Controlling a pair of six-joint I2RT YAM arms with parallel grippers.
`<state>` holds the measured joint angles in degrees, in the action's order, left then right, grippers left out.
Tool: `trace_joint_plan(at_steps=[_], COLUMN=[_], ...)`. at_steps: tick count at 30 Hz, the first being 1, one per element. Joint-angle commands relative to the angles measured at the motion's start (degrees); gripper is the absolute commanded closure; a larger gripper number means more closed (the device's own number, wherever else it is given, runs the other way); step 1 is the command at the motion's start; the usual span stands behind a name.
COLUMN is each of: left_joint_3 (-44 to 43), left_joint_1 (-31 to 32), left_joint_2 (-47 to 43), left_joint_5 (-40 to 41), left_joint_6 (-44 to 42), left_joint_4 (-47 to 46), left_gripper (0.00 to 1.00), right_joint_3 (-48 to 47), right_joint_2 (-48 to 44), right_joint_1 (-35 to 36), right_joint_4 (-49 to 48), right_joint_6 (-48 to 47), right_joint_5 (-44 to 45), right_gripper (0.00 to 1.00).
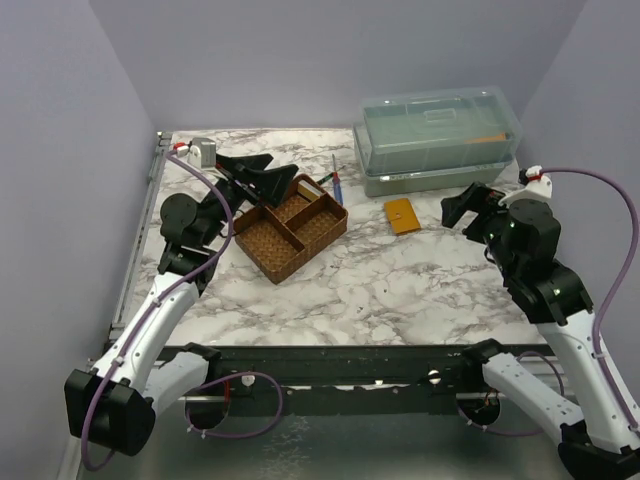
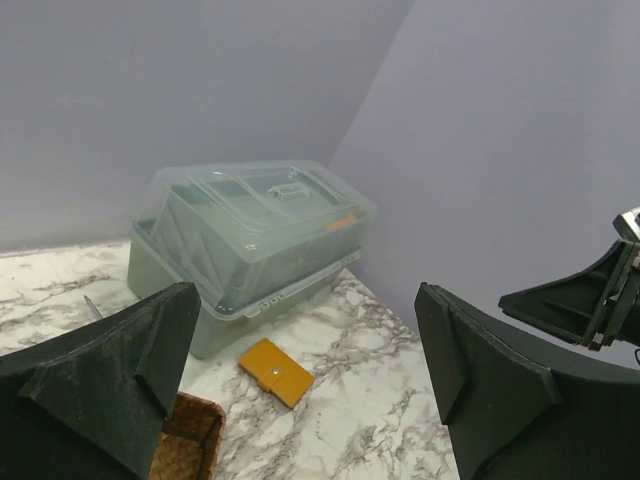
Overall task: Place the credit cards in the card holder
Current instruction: Pick up the card holder from the center of the board.
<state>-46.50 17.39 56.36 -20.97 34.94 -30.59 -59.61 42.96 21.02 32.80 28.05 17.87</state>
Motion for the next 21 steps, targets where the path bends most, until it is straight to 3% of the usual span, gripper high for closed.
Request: trace_joint_plan(at_steps=[1,10,16,21], left_joint_3=[-1.96,-3.5,-5.45,-7.73], left_joint_1=[0.1,0.61,2.31,5.4], left_joint_2=[0.99,4.6,7.57,10.27], left_joint_5=[0.84,0.8,2.39,1.88], left_joint_6=[1.04,3.07,1.8,-0.29], left_joint_4=[1.01,4.06,8.87,12.82], left_gripper=[0.01,0.01,0.01,0.01], right_joint_3=[0.82,2.61,-0.02,-3.17], right_joint_2=[3.06,18.89,36.86,47.54], right_joint_1=[0.16,0.14,-4.1,-8.54], right_joint_4=[1.05,-5.59,-13.19,-18.34], right_joint_6=[0.67,-1.94,-3.08,-6.05], right_joint_5=[2.9,1.2,-11.51,-16.75], right_gripper=[0.0,0.0,0.04,0.09])
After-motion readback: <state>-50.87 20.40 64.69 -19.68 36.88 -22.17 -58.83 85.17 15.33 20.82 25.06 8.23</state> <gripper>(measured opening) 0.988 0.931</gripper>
